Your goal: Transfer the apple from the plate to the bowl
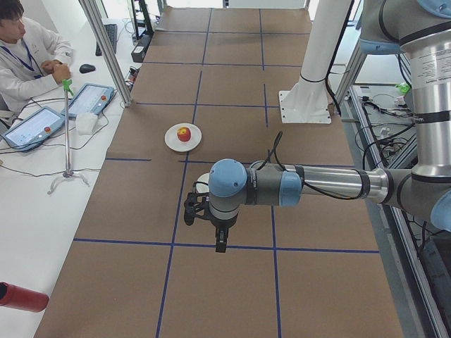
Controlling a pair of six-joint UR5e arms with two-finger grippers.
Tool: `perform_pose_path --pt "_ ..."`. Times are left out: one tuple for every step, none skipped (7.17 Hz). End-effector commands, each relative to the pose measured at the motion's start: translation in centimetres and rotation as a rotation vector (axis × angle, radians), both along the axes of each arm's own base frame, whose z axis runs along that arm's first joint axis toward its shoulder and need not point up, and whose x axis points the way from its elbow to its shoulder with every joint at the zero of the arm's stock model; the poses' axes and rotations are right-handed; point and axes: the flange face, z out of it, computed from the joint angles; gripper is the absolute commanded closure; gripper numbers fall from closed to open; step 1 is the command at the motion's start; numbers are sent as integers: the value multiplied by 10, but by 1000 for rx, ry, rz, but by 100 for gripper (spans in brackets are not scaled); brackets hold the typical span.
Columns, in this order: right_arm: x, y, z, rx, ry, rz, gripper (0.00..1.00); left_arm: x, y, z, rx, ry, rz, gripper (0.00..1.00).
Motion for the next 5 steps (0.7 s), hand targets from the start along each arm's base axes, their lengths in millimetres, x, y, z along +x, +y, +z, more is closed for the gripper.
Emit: perform_pose_path --pt "0 0 0 0 0 0 0 23 -13 -15 46 12 7 0" --pt "0 0 0 0 0 0 0 59 -30 -41 42 87 -5 0" --pt "0 0 0 0 0 0 0 98 -42 -75 10 134 -37 0" --pt "0 0 0 0 0 0 0 142 -60 -109 -38 158 -39 0" --pt "0 0 0 0 0 0 0 203 -81 -149 -82 177 -18 0"
